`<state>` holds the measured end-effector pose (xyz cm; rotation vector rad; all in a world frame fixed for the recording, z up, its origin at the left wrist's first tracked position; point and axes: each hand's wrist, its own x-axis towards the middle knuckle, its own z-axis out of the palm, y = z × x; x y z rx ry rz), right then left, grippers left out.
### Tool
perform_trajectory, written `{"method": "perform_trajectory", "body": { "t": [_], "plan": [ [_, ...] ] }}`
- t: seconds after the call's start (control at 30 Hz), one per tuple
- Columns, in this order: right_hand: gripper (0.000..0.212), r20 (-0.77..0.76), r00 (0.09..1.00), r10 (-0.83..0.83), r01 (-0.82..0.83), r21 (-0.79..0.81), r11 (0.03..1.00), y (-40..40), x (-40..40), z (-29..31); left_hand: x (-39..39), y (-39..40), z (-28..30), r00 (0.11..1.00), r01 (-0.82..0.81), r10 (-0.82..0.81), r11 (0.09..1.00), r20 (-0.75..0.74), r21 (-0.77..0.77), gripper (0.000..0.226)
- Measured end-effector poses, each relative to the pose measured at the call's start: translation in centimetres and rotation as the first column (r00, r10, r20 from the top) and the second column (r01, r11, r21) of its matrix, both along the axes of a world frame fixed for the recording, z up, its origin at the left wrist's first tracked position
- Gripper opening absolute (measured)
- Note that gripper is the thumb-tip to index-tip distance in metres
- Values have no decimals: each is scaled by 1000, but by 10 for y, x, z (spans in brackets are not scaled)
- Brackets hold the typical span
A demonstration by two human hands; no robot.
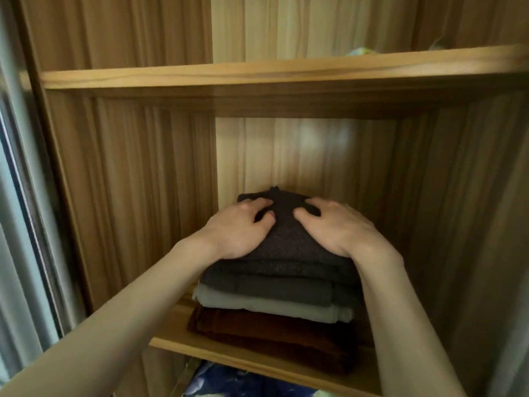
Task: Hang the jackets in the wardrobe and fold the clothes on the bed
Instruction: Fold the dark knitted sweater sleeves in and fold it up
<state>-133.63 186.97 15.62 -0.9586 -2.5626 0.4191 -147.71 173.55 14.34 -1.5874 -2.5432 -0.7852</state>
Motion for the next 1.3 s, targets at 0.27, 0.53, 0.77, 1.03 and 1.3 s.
{"method": "perform_trajectory", "body": {
  "t": [0.27,0.53,0.77,1.03,1.3],
  "plan": [
    [64,-204,977,55,-8,229,973,-30,15,-3,7,-34,-20,990,20,30,934,-134,356,46],
    [61,-388,911,144,27,404,914,-122,-2,-27,-24,-131,-42,898,122,133,840,-419,528,42],
    [65,-373,901,223,28,562,826,-227,-100,-78,-104,-221,-70,789,231,289,677,-542,698,46],
    [64,-327,924,200,62,641,765,-275,-156,-81,-119,-228,-77,916,179,165,646,-365,742,79],
    [68,-279,945,170,55,649,759,-281,-161,-80,-133,-233,-82,854,281,116,718,-508,637,71]
  ]
}}
